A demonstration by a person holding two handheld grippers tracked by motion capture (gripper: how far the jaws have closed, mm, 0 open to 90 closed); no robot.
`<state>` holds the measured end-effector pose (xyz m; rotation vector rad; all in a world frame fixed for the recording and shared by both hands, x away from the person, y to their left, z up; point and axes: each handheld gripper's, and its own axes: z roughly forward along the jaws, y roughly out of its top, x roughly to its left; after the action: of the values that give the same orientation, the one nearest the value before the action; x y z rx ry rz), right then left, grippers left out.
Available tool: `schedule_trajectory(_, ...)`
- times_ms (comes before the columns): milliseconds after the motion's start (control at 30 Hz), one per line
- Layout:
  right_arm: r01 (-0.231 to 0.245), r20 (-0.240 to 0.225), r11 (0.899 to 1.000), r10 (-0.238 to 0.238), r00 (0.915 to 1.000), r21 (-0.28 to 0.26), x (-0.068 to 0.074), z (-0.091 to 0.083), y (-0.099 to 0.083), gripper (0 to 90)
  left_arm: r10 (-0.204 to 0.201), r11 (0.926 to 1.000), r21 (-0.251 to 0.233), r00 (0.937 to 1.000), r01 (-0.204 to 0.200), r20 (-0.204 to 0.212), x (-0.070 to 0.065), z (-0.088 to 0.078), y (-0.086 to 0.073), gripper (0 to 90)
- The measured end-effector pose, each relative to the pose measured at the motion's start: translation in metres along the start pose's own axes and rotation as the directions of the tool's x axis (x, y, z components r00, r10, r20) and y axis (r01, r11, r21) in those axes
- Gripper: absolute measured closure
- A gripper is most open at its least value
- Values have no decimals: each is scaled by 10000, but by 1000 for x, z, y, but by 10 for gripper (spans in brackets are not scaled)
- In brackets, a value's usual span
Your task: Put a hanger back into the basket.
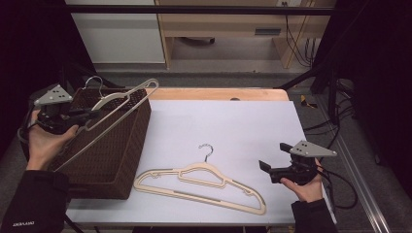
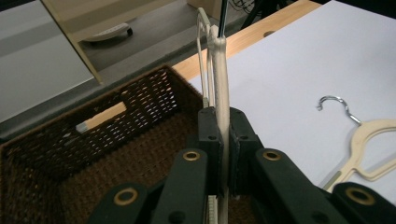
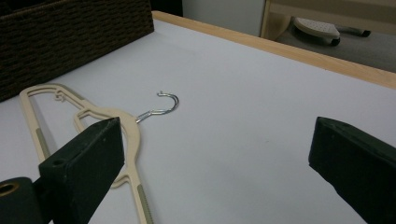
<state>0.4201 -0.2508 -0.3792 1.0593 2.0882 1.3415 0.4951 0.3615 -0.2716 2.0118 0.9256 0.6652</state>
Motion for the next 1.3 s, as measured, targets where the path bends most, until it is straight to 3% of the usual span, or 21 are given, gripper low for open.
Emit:
schedule_trajectory(433,-10,-2,10000,10,10000,77,0,2,0,38,-601,9981,118,9977,605,-304,31,-3,-27,857)
schedule_trajectory(533,-1,-12,10000,1,10000,96,0,3,0,39,-798,9967,128,9966,800,-180,35,-2,-34,857)
schedule_trajectory(667,-20,-33,9999,20,10000,152,0,3,-1,39,-776,9969,132,9969,778,-130,36,-1,-43,857)
schedule_trajectory(967,-1,-64,9997,2,10000,242,1,4,-1,39,-1224,9915,460,9925,1219,67,33,5,-66,857)
schedule_trajectory(1300,38,-96,9995,-35,9999,324,2,6,-2,41,-1385,9856,992,9903,1366,118,34,12,-85,857)
